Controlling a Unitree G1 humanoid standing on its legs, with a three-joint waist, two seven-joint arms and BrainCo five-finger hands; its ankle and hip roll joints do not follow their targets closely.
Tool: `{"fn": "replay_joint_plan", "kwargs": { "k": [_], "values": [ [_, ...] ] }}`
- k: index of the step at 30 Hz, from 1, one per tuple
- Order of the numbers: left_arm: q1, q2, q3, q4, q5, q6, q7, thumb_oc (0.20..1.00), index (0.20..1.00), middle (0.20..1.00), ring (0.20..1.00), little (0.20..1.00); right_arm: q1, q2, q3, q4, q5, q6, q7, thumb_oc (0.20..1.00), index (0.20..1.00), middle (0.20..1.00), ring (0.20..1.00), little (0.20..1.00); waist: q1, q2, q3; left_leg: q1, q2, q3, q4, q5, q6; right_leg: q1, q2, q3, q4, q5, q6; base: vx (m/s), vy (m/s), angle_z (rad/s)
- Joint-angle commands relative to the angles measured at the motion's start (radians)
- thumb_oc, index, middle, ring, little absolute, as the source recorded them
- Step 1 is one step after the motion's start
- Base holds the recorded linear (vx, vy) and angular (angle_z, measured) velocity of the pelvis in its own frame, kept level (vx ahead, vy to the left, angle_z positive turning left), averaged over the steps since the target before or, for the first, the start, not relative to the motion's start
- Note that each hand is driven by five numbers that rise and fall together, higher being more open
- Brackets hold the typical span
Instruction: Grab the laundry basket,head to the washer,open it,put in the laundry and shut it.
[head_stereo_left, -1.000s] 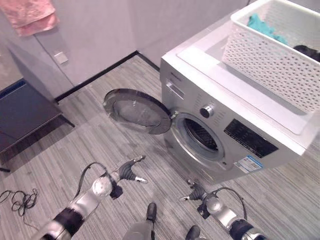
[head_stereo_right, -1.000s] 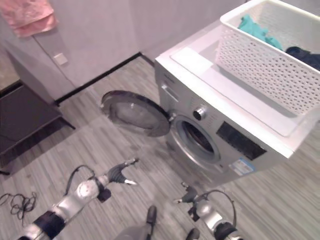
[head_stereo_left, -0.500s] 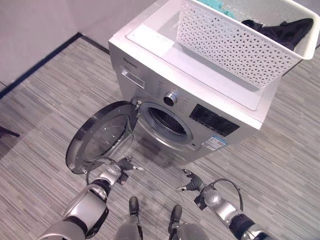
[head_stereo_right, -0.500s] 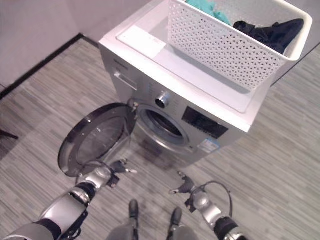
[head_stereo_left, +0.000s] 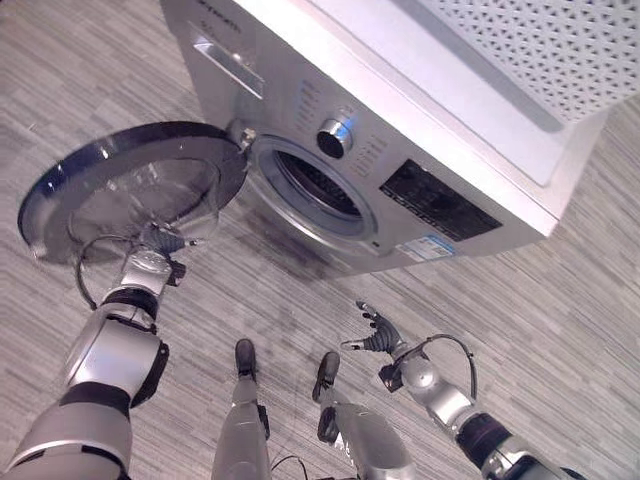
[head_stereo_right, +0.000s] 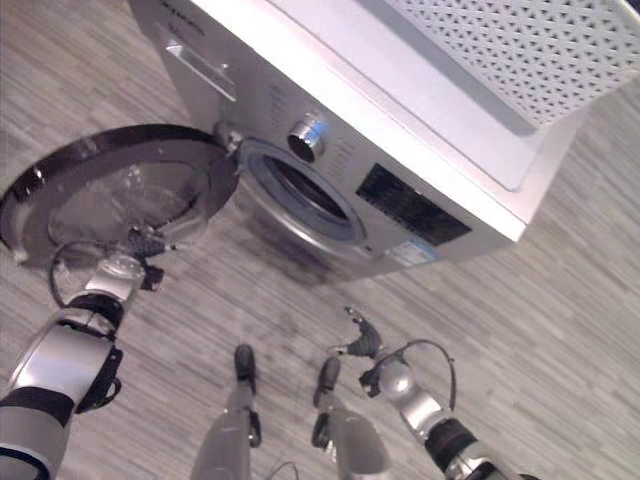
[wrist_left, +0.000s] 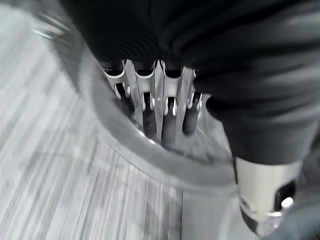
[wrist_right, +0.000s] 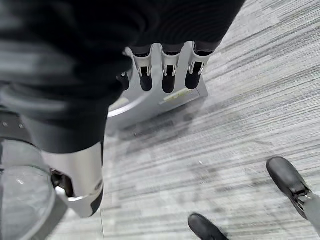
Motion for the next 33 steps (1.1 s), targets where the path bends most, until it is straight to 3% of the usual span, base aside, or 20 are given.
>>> {"fn": "replay_joint_plan", "kwargs": {
  "k": [1, 14, 19, 26, 33],
  "values": [
    [-0.012, 0.04, 0.018, 0.062, 0.003, -0.04, 0.049, 1.0, 1.0, 1.0, 1.0, 1.0, 0.038, 0.02, 0.002, 0.016, -0.008, -0.042, 0.007, 1.0, 1.0, 1.0, 1.0, 1.0, 0.029, -0.044, -0.038, 0.037, -0.015, 0.033, 0.003, -0.088, -0.005, -0.067, -0.114, 0.045, -0.002, 0.07, 0.11, 0.03, 0.003, 0.16],
    [0.199, -0.008, 0.075, -0.031, -0.011, -0.068, 0.057, 1.0, 1.0, 1.0, 1.0, 1.0, 0.115, 0.007, -0.049, 0.13, -0.061, -0.009, 0.044, 1.0, 1.0, 1.0, 1.0, 1.0, 0.054, -0.003, -0.062, 0.115, -0.051, 0.055, 0.003, -0.125, 0.02, 0.003, -0.139, 0.041, -0.002, 0.066, 0.109, 0.03, 0.042, 0.02],
    [0.145, 0.027, 0.076, -0.001, -0.04, -0.065, 0.02, 1.0, 1.0, 1.0, 1.0, 1.0, 0.082, 0.0, -0.063, 0.119, -0.039, -0.014, 0.033, 1.0, 1.0, 1.0, 1.0, 1.0, 0.051, -0.013, -0.03, 0.098, -0.055, 0.057, 0.003, -0.115, 0.02, -0.018, -0.135, 0.053, -0.002, 0.079, 0.111, -0.03, 0.014, -0.03],
    [0.038, 0.042, -0.004, 0.06, 0.019, -0.037, -0.033, 1.0, 1.0, 1.0, 1.0, 1.0, 0.074, -0.007, -0.053, 0.087, -0.033, -0.017, 0.038, 1.0, 1.0, 1.0, 1.0, 1.0, 0.028, -0.042, -0.02, 0.064, -0.038, 0.052, 0.003, -0.098, 0.013, -0.05, -0.124, 0.06, -0.002, 0.091, 0.115, -0.01, -0.015, 0.03],
    [-0.169, 0.127, -0.05, 0.078, 0.054, -0.045, 0.039, 1.0, 1.0, 1.0, 1.0, 1.0, 0.078, -0.027, -0.047, 0.005, 0.002, -0.053, 0.01, 1.0, 1.0, 1.0, 1.0, 1.0, 0.003, -0.086, 0.004, -0.02, -0.011, 0.032, 0.003, -0.07, -0.003, -0.122, -0.105, 0.069, -0.002, 0.106, 0.122, -0.04, -0.044, 0.01]
  ]
}}
